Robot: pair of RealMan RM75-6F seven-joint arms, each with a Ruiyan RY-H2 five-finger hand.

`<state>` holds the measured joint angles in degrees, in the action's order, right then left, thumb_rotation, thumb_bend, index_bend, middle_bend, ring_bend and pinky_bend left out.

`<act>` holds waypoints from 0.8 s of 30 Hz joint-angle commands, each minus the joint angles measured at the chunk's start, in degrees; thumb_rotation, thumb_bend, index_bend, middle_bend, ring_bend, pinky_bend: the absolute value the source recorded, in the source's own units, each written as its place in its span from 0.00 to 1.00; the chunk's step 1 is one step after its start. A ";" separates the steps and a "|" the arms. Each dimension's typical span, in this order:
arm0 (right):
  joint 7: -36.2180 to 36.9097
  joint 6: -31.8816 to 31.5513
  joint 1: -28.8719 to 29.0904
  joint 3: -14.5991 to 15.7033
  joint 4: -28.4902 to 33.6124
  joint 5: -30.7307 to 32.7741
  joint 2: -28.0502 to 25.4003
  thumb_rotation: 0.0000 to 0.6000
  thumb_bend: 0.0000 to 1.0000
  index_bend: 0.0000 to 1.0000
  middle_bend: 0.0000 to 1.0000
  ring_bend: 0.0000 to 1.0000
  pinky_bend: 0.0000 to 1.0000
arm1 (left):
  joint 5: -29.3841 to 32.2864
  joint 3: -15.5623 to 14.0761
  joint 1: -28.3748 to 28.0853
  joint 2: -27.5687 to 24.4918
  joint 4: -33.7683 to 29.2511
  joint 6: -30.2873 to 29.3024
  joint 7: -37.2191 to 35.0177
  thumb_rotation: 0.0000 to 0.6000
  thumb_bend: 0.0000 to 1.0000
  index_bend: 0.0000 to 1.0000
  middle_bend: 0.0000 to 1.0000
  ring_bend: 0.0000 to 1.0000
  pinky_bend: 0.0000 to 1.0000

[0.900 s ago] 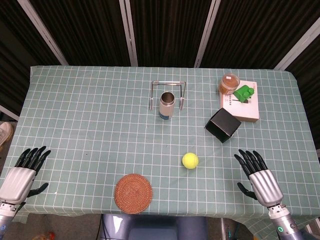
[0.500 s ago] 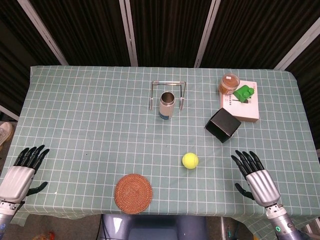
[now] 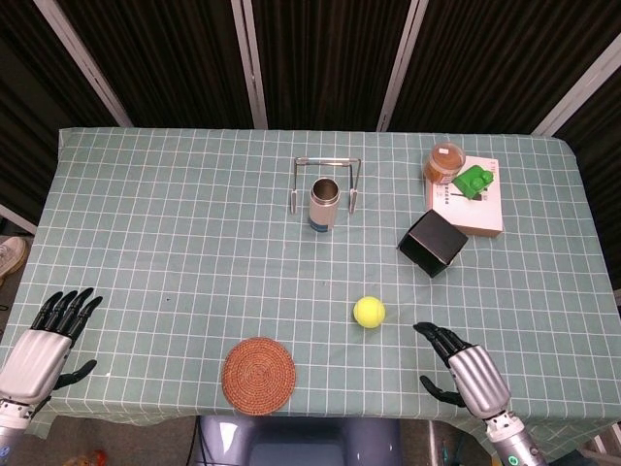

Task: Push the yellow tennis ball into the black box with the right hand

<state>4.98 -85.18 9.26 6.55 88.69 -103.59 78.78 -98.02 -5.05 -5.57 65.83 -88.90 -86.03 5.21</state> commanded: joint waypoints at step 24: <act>9.98 15.80 4.82 0.06 11.10 9.41 10.86 1.00 0.51 0.33 0.39 0.44 0.75 | -1.02 -0.11 -0.84 -0.36 0.21 0.68 -1.11 1.00 0.16 0.00 0.00 0.00 0.00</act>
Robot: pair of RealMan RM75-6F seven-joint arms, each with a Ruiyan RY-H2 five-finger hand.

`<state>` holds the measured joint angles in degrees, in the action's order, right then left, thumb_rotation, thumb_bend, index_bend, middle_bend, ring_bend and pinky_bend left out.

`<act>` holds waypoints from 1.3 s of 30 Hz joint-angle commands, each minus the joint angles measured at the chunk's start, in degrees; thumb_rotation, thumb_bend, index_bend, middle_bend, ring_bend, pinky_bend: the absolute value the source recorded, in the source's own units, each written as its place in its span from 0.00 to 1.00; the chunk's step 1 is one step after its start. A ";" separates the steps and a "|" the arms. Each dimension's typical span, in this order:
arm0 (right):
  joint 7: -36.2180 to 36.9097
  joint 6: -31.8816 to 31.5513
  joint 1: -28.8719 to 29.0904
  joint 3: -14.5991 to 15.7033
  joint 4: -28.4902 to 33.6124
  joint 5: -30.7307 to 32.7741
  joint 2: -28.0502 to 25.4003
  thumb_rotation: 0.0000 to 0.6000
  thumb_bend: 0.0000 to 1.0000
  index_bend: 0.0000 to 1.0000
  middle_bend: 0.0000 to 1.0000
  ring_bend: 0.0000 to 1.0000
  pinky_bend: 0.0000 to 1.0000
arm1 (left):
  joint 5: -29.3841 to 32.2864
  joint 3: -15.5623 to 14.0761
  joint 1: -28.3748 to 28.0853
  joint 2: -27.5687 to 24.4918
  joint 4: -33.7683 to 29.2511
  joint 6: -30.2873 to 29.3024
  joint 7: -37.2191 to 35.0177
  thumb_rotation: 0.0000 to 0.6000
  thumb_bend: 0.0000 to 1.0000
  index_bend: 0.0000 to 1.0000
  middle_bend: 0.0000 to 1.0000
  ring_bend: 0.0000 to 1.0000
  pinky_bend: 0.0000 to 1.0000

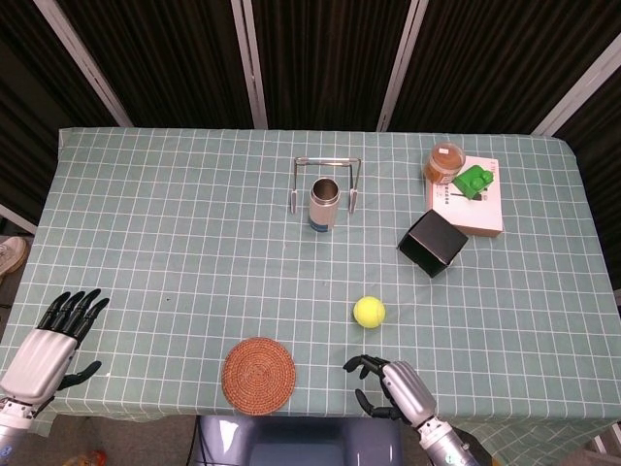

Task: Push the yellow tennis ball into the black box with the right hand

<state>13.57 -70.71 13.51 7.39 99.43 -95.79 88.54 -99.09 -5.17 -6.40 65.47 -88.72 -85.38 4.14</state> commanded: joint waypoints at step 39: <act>23.70 9.34 6.92 -8.09 -14.30 8.21 9.67 1.00 0.51 0.15 0.23 0.18 0.43 | 6.00 1.82 -1.55 1.04 0.08 5.27 1.85 1.00 0.16 0.00 0.00 0.00 0.00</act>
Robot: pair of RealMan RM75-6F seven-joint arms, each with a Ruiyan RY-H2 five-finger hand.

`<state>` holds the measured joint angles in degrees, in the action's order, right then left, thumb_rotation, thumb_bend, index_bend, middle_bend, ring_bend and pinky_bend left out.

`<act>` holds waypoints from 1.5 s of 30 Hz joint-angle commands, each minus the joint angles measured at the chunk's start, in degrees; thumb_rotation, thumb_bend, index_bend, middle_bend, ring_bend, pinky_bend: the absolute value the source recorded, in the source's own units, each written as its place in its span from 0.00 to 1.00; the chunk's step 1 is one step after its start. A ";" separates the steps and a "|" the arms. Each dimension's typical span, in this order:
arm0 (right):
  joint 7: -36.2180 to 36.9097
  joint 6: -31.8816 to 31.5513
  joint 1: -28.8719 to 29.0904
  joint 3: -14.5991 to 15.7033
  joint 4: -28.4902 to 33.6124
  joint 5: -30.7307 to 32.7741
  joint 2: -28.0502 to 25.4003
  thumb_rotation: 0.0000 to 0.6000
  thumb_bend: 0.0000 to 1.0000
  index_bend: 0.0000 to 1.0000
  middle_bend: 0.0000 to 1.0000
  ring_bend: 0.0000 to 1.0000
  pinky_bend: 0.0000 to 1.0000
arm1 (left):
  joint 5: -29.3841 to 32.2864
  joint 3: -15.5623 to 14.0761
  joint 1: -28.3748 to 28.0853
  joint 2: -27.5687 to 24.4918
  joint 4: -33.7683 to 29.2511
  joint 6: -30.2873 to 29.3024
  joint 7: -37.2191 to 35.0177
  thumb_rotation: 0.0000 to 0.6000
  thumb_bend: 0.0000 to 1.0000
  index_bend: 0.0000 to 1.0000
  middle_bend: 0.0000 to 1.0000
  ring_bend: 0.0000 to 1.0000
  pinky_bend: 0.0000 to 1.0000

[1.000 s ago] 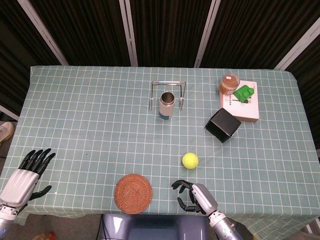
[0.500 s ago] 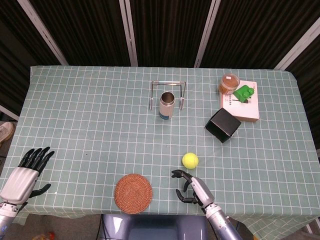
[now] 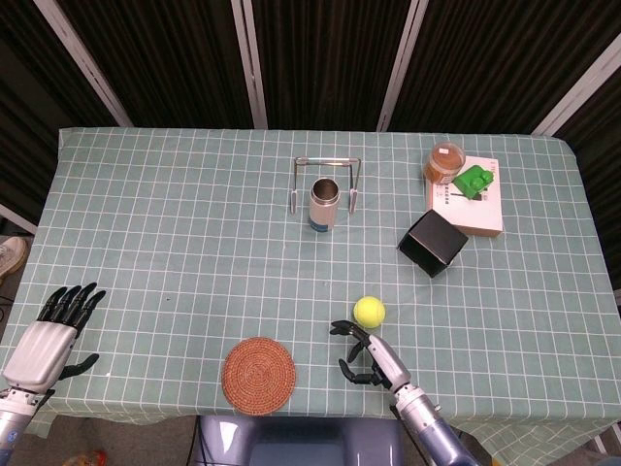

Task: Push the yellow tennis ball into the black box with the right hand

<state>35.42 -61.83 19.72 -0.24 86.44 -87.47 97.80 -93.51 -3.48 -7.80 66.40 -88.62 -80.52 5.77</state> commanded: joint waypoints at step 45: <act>8.01 5.68 6.91 -4.01 -8.39 3.27 -4.09 1.00 0.51 0.12 0.18 0.13 0.29 | 4.68 1.03 -1.38 1.34 -0.34 3.85 3.41 1.00 0.16 0.00 0.00 0.00 0.00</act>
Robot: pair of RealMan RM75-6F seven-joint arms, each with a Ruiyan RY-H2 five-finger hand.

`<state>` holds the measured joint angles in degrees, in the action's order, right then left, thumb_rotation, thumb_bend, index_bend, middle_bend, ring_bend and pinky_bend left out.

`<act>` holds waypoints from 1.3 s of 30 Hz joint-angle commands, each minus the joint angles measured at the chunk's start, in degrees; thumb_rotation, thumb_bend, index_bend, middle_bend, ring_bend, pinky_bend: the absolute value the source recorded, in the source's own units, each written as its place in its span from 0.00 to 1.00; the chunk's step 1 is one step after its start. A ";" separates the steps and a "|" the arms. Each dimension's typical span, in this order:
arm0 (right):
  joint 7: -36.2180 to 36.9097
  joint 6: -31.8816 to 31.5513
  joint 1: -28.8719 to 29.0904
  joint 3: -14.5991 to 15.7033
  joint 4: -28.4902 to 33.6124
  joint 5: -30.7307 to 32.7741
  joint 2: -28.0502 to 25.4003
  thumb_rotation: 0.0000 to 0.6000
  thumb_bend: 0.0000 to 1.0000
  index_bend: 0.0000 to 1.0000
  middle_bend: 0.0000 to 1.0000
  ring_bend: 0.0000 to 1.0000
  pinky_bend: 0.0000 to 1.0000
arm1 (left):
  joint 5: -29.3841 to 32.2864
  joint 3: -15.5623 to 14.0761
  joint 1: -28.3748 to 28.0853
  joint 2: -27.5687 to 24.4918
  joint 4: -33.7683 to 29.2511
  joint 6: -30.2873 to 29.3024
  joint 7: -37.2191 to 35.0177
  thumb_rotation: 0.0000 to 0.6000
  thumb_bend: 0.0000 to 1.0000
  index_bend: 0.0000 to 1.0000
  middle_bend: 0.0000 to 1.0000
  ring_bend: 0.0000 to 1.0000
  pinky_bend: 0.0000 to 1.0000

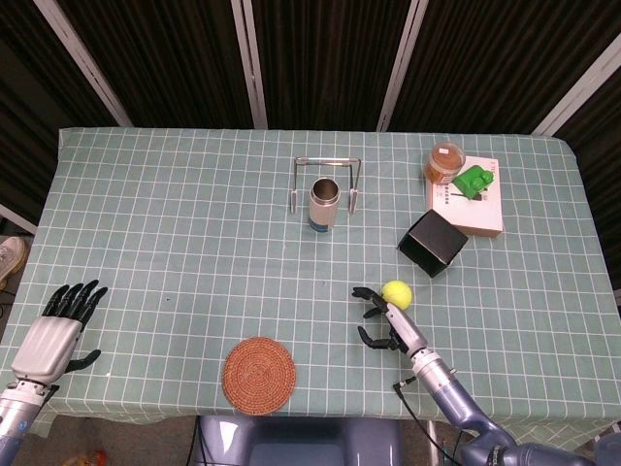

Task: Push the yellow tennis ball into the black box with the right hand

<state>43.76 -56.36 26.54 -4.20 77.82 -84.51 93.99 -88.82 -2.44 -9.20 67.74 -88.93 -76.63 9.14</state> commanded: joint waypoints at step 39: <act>-6.13 -1.34 -1.29 2.35 -0.30 0.55 -8.20 1.00 0.51 0.12 0.18 0.17 0.37 | 0.25 -0.19 0.33 0.33 -0.37 -0.56 1.23 1.00 0.16 0.00 0.00 0.00 0.00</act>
<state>37.65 -57.70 25.27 -1.90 77.61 -83.91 85.85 -88.60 -2.65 -8.84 68.04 -89.30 -77.22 10.34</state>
